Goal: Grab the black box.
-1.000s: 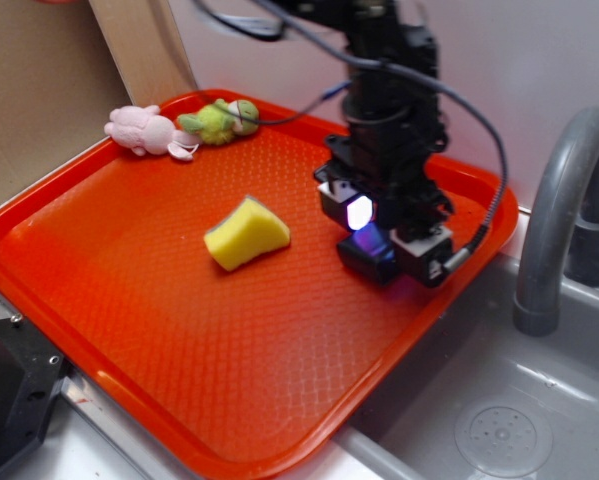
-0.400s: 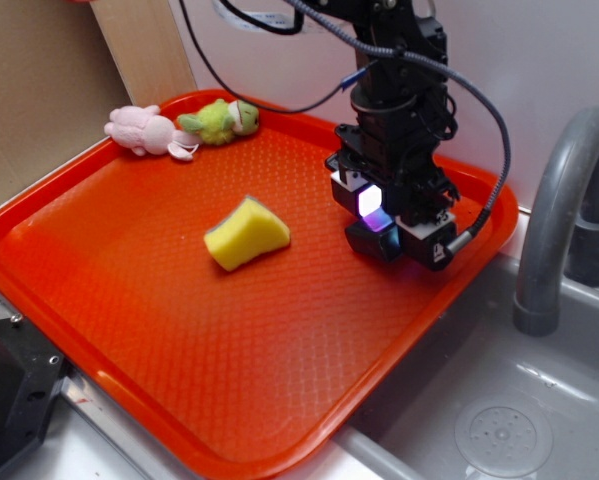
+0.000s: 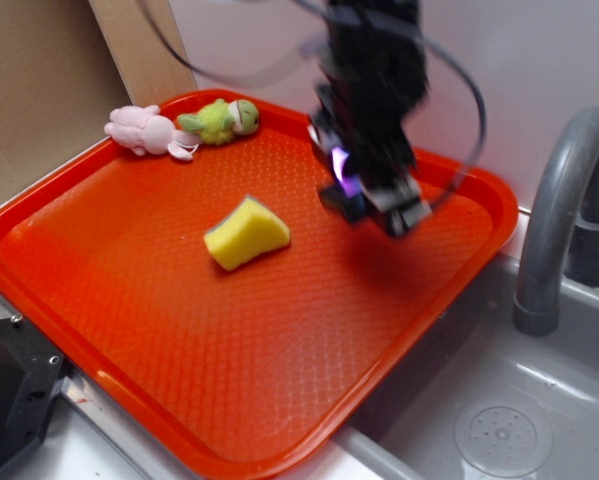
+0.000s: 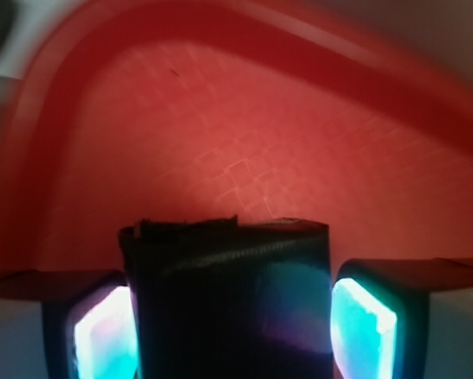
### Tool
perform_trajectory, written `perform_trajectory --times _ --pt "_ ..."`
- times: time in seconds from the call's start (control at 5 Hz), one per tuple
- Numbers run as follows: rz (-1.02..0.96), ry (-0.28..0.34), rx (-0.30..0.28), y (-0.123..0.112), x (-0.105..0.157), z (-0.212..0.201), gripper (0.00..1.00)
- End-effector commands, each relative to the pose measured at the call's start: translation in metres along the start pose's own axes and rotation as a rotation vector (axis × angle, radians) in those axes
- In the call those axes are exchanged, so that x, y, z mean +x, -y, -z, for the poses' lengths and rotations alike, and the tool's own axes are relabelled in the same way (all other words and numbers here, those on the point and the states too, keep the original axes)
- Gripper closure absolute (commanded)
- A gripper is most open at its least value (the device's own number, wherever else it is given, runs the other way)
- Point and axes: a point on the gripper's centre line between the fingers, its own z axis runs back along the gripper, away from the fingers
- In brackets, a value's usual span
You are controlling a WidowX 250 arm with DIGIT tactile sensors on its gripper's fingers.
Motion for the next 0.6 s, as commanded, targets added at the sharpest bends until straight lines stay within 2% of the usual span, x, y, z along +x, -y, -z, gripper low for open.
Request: perform_trajectory --times 0.0,0.2,0.4 --pt "-0.089 0.084 0.062 -0.058 -0.034 -0.114 1.00" --pt "-0.145 0.113 0.129 -0.072 -0.068 -0.150 1.00" --pt "-0.156 0.107 0.126 -0.076 -0.094 -0.173 1.00"
